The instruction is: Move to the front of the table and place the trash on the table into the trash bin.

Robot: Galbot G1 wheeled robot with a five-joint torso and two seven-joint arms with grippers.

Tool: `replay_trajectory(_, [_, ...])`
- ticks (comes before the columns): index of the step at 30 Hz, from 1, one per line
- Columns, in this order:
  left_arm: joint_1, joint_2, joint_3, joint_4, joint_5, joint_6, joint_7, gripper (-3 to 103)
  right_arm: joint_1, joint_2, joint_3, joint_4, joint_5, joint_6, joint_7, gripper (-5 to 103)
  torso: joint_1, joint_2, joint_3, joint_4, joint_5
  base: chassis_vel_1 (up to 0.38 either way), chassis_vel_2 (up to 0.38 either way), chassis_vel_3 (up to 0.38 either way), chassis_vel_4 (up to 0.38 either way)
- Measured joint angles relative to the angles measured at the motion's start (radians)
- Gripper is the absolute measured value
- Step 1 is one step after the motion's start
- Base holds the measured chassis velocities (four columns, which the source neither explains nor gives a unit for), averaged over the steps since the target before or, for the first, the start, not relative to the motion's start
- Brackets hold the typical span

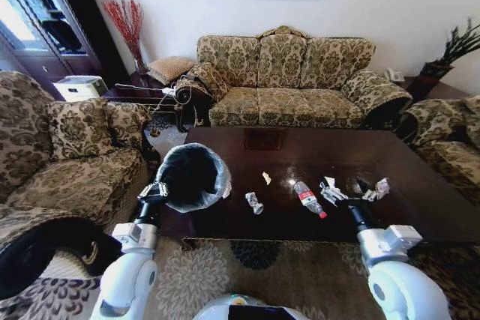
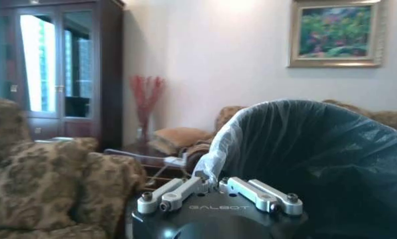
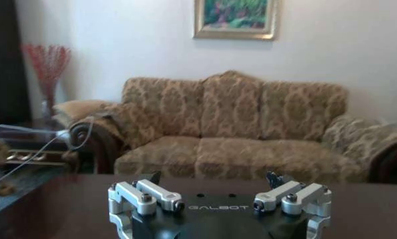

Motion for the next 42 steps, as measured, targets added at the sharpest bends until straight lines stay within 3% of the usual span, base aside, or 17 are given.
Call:
replay_trajectory(9, [0.022, 0.011, -0.011, 0.006, 0.002, 0.021, -0.002, 3, 0.09, -0.093, -0.085, -0.135, 0.121, -0.044, -0.012, 100, -0.004, -0.009, -0.004, -0.0008, -0.0002, 0.0, 0.0, 0.0, 0.0])
replay_trajectory(12, [0.042, 0.004, -0.031, 0.006, 0.006, 0.017, -0.006, 3, 0.173, -0.143, -0.183, -0.225, 0.14, -0.056, -0.011, 100, -0.009, -0.019, -0.01, -0.0003, 0.0, 0.0, 0.0, 0.0, 0.0])
replay_trajectory(17, [0.05, -0.008, -0.051, -0.001, 0.01, 0.016, -0.013, 3, 0.278, -0.169, -0.291, -0.301, 0.141, -0.056, -0.009, 100, -0.012, -0.028, -0.015, -0.0002, 0.0, 0.03, 0.028, 0.032, 0.029])
replay_trajectory(19, [0.056, -0.012, -0.065, -0.009, 0.008, 0.015, -0.018, 3, 0.363, -0.177, -0.396, -0.36, 0.139, -0.044, -0.007, 100, -0.015, -0.035, -0.019, -0.0004, 0.0001, 0.044, 0.055, 0.056, 0.057])
replay_trajectory(28, [0.072, -0.009, -0.095, -0.034, -0.015, 0.015, -0.024, 3, 0.576, -0.154, -0.697, -0.53, 0.138, 0.007, 0.026, 100, -0.023, -0.052, -0.029, -0.0001, -0.0001, 0.058, 0.058, 0.067, 0.061])
replay_trajectory(32, [0.077, -0.011, -0.089, -0.035, -0.019, 0.012, -0.024, 3, 0.607, -0.109, -0.764, -0.598, 0.15, 0.002, 0.059, 100, -0.024, -0.055, -0.031, -0.0002, -0.0002, 0.021, 0.027, 0.026, 0.027])
replay_trajectory(42, [0.076, -0.027, -0.078, -0.037, -0.017, 0.011, -0.025, 3, 0.634, -0.052, -0.809, -0.718, 0.149, 0.015, 0.042, 100, -0.024, -0.055, -0.031, -0.0004, -0.0003, 0.0, 0.0, 0.0, 0.0])
